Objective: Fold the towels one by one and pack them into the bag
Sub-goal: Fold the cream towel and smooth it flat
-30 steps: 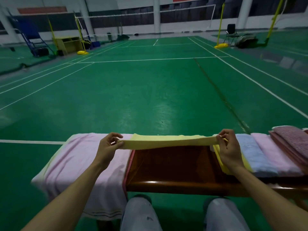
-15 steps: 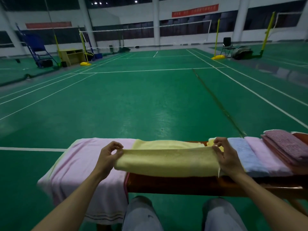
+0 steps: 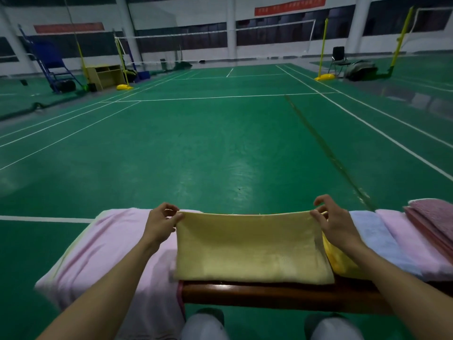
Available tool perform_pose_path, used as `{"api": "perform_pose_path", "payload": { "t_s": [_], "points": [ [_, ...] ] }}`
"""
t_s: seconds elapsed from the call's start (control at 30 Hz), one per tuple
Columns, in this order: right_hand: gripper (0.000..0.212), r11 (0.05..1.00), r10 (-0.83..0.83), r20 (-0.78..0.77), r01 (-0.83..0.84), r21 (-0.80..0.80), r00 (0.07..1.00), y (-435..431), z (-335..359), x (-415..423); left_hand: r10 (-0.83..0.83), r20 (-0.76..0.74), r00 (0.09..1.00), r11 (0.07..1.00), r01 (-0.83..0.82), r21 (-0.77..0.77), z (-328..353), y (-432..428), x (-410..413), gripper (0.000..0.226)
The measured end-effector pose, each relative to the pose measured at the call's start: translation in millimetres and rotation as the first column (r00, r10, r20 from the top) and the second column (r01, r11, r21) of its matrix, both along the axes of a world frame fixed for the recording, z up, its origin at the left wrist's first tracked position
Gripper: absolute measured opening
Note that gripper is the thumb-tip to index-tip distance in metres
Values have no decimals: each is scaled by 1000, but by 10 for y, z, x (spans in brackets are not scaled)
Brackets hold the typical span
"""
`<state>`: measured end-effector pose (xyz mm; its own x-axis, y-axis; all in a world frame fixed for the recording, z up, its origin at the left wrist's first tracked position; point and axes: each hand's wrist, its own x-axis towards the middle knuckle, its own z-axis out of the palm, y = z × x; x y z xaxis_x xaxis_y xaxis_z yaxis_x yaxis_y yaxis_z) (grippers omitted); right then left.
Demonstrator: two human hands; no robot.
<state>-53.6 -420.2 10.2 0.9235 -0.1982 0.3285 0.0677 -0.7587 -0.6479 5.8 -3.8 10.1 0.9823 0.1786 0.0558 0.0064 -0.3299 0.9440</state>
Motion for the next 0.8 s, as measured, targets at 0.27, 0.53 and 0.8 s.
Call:
{"api": "perform_pose_path", "payload": {
  "t_s": [0.27,0.53,0.8],
  "points": [
    [20,949,-128,-143,80,-304,981,-145,-395,552,33,-94,995,978,-13,207,-367,-159,744,14],
    [18,788,-208,-226,27,-615,952,-61,-502,586,32,-79,996,902,5,431,-569,-224,767,20],
    [36,964,-139,-45,146,223,989,300,-330,234,-80,48,996,885,49,463,-374,-743,728,20]
  ]
}}
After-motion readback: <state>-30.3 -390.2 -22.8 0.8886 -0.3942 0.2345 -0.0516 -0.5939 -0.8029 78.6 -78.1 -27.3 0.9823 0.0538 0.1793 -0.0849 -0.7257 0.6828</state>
